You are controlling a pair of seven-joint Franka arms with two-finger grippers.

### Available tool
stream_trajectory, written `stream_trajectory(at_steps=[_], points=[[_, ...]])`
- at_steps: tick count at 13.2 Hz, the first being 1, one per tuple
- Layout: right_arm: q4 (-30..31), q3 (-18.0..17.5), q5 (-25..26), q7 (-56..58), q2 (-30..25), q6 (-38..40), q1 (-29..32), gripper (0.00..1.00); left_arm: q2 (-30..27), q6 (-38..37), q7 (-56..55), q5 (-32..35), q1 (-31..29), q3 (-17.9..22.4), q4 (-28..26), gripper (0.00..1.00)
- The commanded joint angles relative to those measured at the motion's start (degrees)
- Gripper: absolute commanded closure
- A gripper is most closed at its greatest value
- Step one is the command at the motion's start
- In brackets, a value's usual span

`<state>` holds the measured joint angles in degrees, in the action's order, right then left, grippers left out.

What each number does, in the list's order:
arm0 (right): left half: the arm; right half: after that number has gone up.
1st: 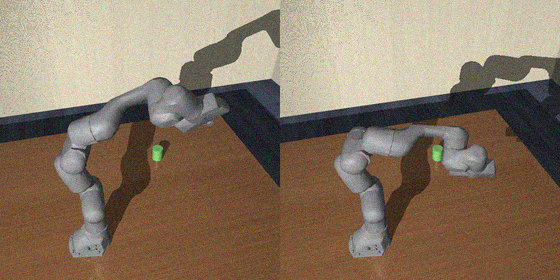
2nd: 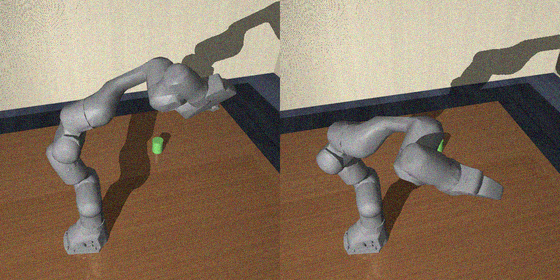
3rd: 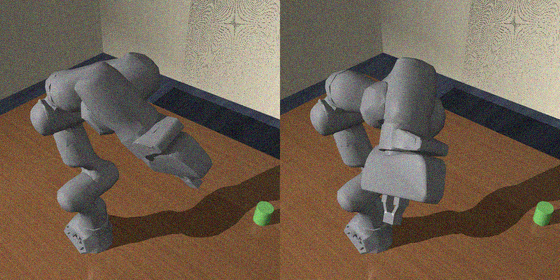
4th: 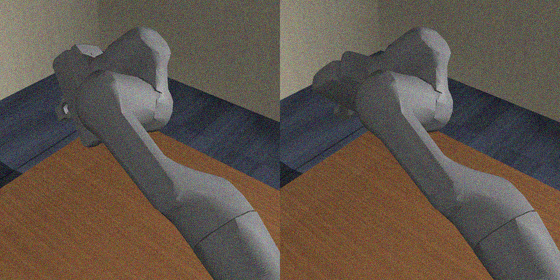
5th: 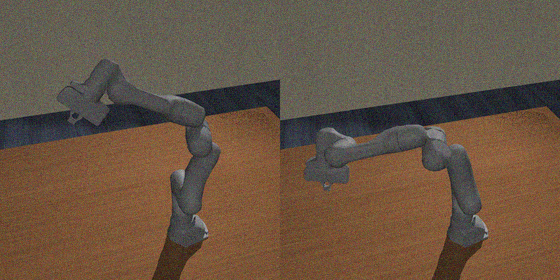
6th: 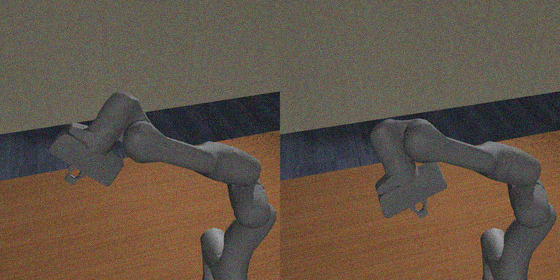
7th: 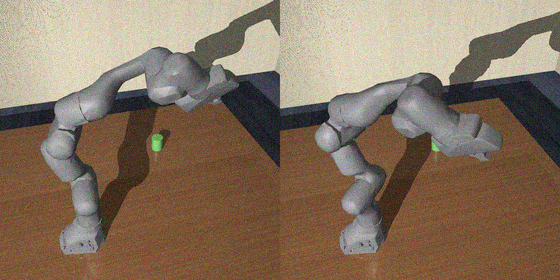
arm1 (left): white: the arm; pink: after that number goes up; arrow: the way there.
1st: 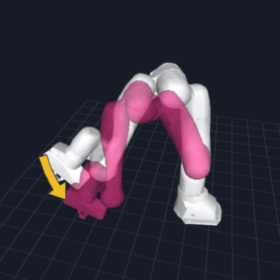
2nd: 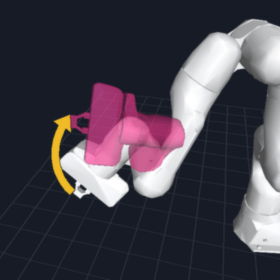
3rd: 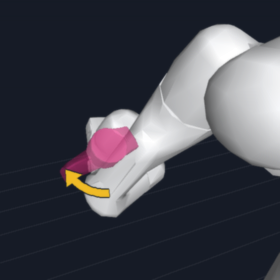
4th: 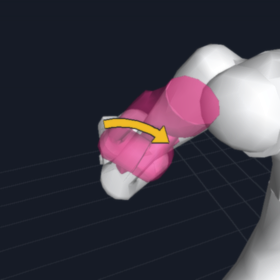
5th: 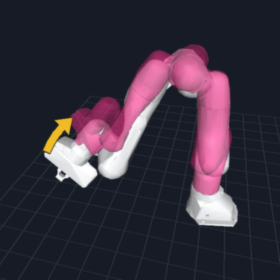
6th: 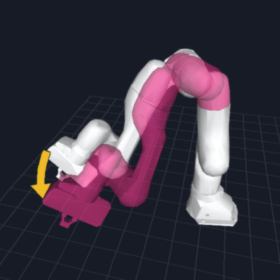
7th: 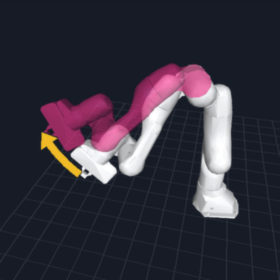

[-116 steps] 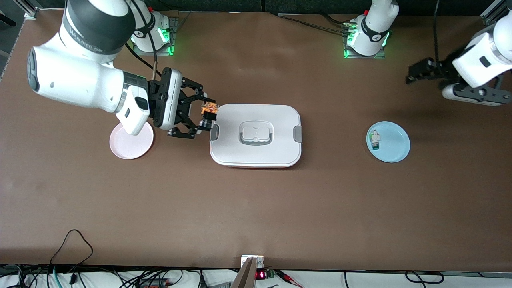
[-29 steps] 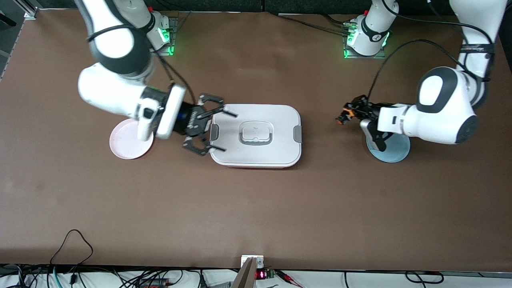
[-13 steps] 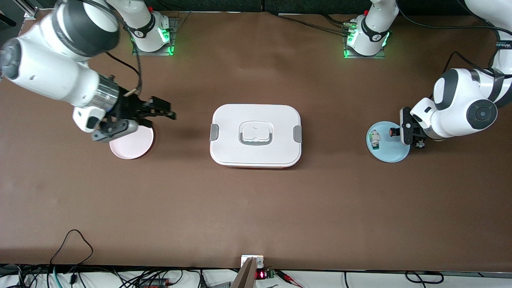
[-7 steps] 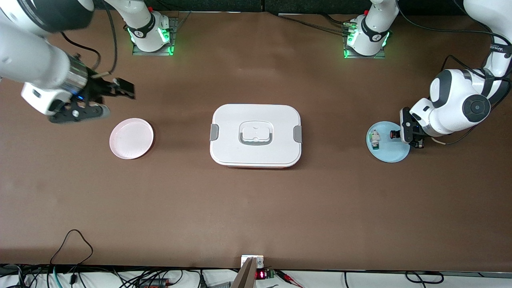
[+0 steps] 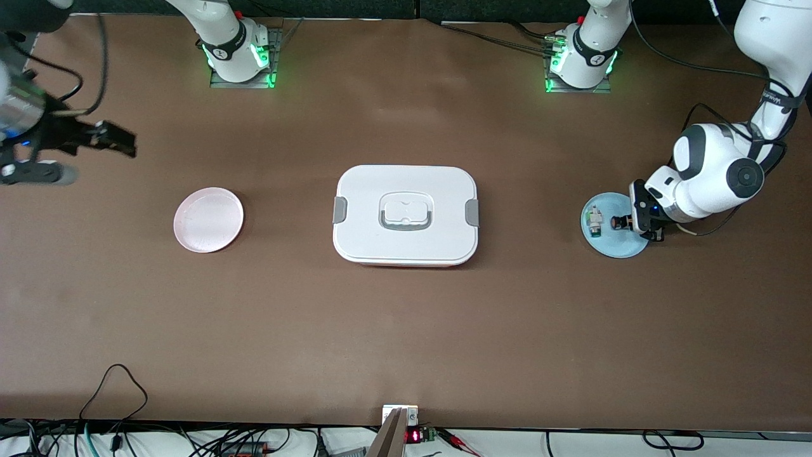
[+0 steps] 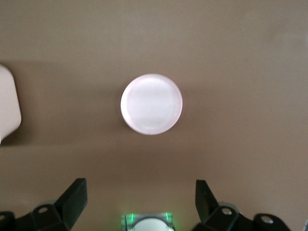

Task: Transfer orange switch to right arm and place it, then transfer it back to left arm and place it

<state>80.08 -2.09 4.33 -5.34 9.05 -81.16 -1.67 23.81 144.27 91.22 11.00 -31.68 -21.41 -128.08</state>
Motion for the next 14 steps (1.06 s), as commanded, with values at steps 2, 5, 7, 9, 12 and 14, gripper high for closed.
stream_trajectory(at_steps=[2, 5, 7, 9, 12, 14], points=[[3.7, -0.4, 0.7, 0.9, -0.9, -4.3, 2.3, 0.0, 1.8, 2.2, 1.9, 1.0, -1.6, -0.4, 0.0, 1.0], [13.2, -0.3, -0.3, 1.3, -5.0, -14.2, 4.9, 0.0, 2.1, 2.1, 1.0, 1.0, -1.6, -0.4, 0.1, 0.91], [13.0, -0.3, -0.3, 1.3, -5.0, -14.3, 4.8, 0.0, 2.1, 1.8, 0.6, 1.0, -1.6, -0.4, 0.3, 0.52], [13.0, 0.1, -0.6, 1.3, -4.7, -15.9, 4.8, 0.0, 2.1, 1.5, 0.6, 1.0, -1.9, -0.5, 0.4, 0.0], [13.3, 1.0, -0.6, 1.3, -4.7, -16.2, 4.1, 0.0, 0.6, -1.3, 0.5, 1.0, -1.8, -0.7, 2.0, 0.0], [13.5, 4.7, -0.6, 1.3, -3.8, -17.0, 1.1, 0.0, -1.7, -8.0, -2.3, 1.0, -1.4, -1.1, 6.0, 0.0]])
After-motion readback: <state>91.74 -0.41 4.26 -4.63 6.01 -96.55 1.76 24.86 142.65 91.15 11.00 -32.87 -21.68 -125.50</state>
